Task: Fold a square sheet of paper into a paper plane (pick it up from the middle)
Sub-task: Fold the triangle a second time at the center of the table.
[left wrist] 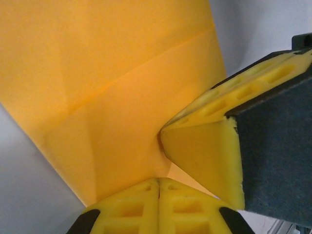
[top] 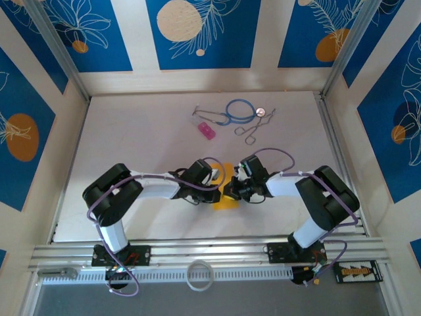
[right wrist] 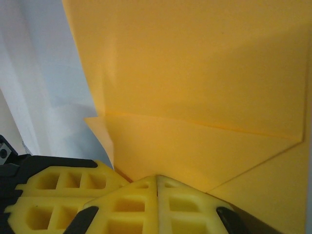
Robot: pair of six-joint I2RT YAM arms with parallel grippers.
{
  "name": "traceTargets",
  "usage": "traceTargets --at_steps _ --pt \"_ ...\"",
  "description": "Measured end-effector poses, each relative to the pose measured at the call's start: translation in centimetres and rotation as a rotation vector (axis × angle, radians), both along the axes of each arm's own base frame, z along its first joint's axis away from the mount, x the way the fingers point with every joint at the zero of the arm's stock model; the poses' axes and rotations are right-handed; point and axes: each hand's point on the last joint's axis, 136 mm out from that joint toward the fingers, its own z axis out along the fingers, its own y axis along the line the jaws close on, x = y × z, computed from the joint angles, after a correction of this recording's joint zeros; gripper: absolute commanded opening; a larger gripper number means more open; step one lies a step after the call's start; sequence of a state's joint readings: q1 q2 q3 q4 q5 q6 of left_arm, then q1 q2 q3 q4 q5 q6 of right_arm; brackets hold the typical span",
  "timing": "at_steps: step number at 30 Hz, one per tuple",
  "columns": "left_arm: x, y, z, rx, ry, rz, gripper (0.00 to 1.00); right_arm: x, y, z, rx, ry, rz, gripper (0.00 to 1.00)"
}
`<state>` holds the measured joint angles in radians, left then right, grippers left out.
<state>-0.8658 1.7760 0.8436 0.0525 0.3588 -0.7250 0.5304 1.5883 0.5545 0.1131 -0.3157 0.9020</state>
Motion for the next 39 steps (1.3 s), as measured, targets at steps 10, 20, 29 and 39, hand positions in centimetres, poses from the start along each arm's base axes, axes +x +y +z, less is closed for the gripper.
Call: traceTargets --at_steps 10,20,29,39 --pt "0.1 -0.1 0.0 -0.016 -0.013 0.002 0.00 2.8 -3.3 0.1 0.014 -0.003 -0.108 0.00" --pt "0.0 -0.1 0.0 -0.037 -0.007 0.026 0.00 5.1 -5.8 0.2 0.004 0.001 -0.184 0.02" --pt "-1.8 0.3 0.5 -0.018 0.039 0.059 0.06 4.0 -5.6 4.0 -0.005 -0.085 -0.174 0.07" --pt "2.1 0.6 4.4 -0.017 -0.062 0.032 0.07 -2.0 -5.8 3.4 -0.034 0.007 -0.180 0.25"
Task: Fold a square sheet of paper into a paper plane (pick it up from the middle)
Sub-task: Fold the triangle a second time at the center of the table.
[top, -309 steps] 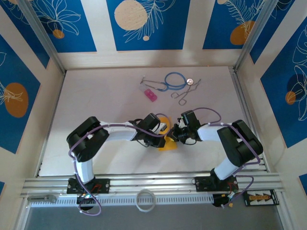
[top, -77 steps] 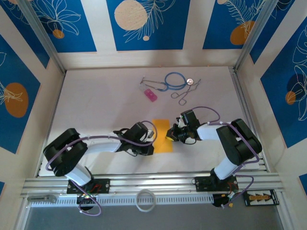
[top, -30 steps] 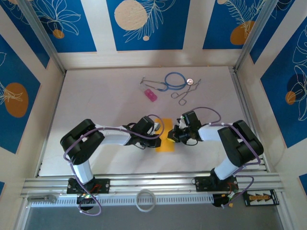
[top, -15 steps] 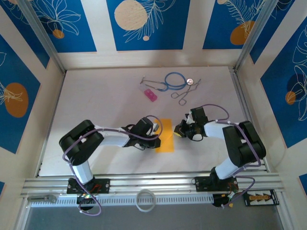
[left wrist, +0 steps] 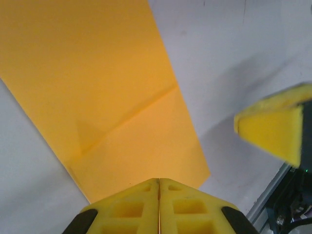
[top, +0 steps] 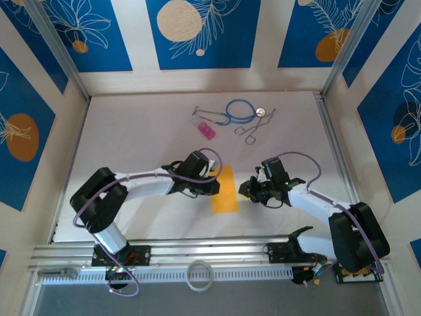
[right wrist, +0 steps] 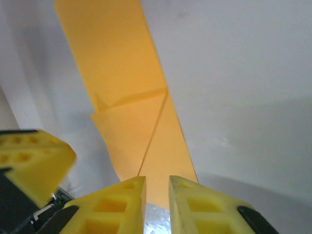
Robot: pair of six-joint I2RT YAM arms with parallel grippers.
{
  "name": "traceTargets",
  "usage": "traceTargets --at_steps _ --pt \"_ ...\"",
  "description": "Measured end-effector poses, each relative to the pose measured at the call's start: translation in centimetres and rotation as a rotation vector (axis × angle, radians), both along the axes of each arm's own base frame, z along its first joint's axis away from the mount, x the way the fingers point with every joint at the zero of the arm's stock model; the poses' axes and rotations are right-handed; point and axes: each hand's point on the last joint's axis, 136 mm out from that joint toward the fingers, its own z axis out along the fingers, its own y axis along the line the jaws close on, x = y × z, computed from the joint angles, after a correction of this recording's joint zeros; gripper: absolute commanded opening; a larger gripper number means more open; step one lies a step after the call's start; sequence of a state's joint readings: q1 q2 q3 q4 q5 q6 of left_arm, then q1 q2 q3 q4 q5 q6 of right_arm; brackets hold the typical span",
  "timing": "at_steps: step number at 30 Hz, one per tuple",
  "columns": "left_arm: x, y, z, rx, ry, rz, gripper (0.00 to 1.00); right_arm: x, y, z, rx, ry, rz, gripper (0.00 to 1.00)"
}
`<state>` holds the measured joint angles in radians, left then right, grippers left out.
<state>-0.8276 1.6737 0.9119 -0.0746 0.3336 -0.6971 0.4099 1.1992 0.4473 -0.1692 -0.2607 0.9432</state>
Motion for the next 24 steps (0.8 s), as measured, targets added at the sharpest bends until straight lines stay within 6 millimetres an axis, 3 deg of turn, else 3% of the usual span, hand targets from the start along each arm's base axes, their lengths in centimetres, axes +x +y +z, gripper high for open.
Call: traceTargets --at_steps 12,24 --pt "0.3 0.8 -3.7 0.112 0.043 -0.058 0.05 -2.5 1.0 -0.9 -0.018 0.101 0.018 0.28" --pt "0.3 1.1 -4.3 0.121 0.050 -0.060 0.03 -3.8 1.0 -2.7 -0.080 0.173 0.027 0.28"
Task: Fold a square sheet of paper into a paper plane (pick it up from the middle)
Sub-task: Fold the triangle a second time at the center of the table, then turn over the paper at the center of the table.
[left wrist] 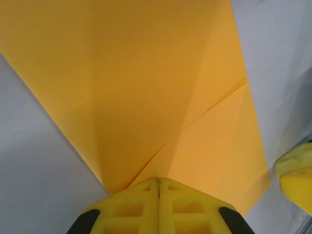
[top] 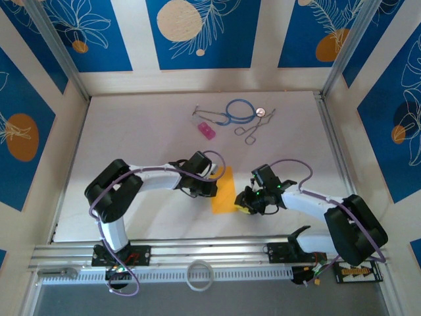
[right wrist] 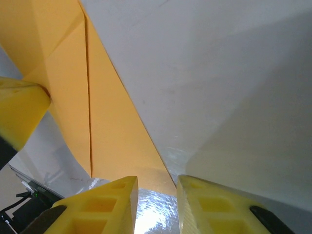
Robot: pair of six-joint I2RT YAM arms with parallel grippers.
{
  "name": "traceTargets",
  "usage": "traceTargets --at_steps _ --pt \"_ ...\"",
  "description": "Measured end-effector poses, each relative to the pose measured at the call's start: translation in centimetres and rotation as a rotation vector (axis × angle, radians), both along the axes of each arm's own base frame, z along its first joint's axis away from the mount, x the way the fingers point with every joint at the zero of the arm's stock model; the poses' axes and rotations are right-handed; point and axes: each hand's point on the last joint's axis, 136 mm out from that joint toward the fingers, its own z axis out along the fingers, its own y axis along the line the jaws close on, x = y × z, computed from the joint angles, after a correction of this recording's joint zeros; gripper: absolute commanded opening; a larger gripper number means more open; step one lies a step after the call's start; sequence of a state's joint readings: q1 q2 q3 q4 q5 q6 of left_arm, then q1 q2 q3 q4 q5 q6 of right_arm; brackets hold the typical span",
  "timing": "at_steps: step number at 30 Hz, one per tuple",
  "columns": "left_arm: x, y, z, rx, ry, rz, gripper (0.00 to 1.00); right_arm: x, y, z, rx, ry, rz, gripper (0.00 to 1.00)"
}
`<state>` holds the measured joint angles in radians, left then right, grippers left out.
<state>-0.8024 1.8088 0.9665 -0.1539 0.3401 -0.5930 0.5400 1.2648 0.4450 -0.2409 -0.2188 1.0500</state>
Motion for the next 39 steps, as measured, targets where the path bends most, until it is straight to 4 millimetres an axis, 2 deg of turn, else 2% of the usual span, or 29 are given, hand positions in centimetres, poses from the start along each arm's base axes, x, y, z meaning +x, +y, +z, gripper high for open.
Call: traceTargets --at_steps 14,21,23,29,34,39 --pt "0.0 -0.1 0.0 -0.008 -0.002 0.000 0.03 0.1 0.8 -0.2 -0.036 0.012 0.017 0.29" --pt "0.0 -0.2 0.0 -0.013 -0.003 -0.001 0.02 0.5 1.6 -0.2 -0.001 0.023 0.024 0.33" --pt "0.0 -0.2 0.0 -0.013 -0.003 -0.001 0.02 0.7 2.1 -0.1 0.019 0.019 0.028 0.37" --pt "0.0 -0.2 0.0 -0.016 -0.004 -0.001 0.02 2.2 3.2 0.8 0.067 -0.045 0.028 0.46" --pt "0.0 -0.2 0.0 -0.016 -0.004 -0.001 0.02 3.7 3.7 1.5 0.090 -0.091 0.026 0.46" --pt "0.0 -0.2 0.0 -0.016 -0.004 -0.001 0.02 4.7 3.3 1.4 0.093 -0.106 0.009 0.46"
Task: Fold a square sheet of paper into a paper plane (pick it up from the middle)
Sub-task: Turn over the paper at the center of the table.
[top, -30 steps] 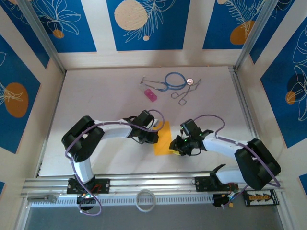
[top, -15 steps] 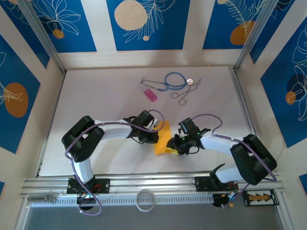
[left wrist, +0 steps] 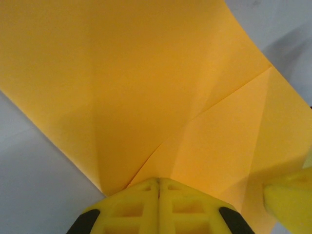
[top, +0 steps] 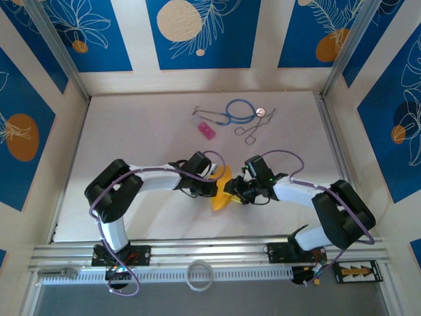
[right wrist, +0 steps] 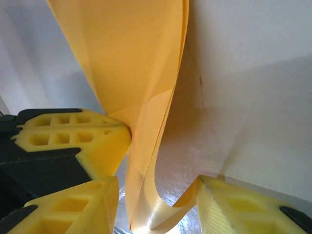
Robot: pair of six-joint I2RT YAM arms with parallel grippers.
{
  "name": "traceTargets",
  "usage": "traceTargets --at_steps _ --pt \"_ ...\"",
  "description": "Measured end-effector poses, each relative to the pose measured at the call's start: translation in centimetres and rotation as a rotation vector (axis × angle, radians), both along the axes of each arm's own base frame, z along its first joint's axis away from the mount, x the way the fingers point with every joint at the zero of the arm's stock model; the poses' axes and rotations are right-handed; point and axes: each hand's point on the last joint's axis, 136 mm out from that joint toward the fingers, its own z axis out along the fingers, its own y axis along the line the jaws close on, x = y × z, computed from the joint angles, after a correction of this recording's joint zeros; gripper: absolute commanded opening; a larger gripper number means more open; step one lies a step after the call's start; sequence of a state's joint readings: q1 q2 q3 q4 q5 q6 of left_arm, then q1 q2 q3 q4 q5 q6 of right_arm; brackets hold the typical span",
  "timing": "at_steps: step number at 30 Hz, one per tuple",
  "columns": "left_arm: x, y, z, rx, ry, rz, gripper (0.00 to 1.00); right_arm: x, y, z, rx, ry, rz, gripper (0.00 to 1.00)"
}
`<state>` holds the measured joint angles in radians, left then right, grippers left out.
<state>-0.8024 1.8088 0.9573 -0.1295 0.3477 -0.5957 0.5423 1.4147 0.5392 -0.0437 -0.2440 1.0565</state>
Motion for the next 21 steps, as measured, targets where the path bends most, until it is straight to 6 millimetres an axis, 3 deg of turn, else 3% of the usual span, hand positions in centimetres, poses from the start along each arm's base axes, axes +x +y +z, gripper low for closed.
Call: traceTargets --at_steps 21 --pt "0.0 0.0 0.0 0.000 0.001 0.000 0.01 2.4 0.1 -0.2 0.068 -0.030 0.012 0.44"
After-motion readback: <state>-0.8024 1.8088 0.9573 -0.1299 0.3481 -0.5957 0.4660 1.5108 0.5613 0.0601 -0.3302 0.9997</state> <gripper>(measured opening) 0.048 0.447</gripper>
